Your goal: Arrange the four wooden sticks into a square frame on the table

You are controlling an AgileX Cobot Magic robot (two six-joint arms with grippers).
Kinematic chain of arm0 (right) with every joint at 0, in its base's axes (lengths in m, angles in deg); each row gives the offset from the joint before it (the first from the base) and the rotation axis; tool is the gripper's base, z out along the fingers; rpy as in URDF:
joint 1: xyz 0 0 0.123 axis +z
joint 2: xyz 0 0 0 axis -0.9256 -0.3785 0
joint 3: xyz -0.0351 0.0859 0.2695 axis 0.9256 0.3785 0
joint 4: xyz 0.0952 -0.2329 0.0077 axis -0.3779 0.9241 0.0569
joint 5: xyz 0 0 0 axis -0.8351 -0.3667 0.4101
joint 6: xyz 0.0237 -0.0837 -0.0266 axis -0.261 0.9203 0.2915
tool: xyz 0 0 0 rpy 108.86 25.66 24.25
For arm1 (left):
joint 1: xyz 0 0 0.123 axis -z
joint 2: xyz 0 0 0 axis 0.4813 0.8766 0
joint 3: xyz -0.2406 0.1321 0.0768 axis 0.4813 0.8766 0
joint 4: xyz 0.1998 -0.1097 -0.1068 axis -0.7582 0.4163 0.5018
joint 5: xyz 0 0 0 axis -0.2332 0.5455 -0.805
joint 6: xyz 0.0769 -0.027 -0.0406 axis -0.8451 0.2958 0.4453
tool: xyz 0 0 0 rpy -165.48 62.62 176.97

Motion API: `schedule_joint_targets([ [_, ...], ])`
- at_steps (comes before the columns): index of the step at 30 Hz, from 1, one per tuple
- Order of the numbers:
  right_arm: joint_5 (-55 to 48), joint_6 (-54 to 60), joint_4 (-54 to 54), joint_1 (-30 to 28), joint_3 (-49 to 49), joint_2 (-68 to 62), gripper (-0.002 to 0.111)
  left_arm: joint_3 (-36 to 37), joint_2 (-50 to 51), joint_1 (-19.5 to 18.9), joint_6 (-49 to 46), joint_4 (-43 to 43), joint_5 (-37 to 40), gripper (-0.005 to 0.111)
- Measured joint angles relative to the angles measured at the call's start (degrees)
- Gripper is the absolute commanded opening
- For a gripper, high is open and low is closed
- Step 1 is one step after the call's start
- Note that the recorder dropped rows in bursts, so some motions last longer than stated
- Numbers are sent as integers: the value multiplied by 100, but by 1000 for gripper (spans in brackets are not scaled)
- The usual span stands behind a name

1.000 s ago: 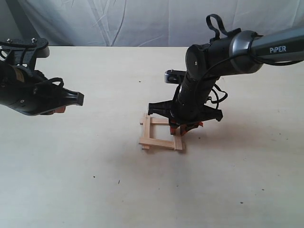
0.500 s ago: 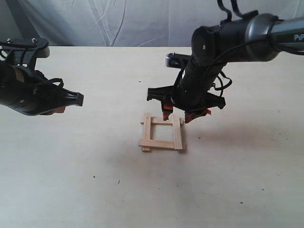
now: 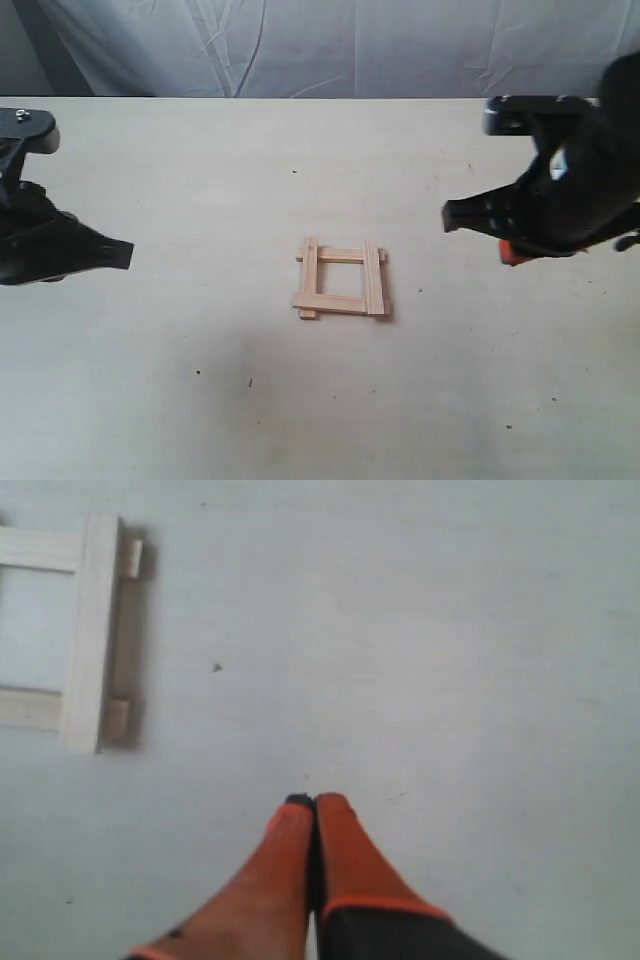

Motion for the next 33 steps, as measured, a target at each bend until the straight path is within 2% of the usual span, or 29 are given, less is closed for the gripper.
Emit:
schedule_joint_targets([
  [8, 567, 13, 805, -45, 1104, 2865, 0, 608, -2090, 0, 0, 3, -180, 0],
  [16, 1720, 25, 1265, -49, 2462, 5313, 0, 1107, -4162, 0, 0, -312, -618, 0],
  [24, 1528, 2, 1288, -49, 2733, 6424, 0, 1138, -4849, 0, 0, -395, -411, 0],
  [33, 1514, 2, 1288, -49, 2761, 6668, 0, 1138, -4866, 0, 0, -409, -408, 0],
])
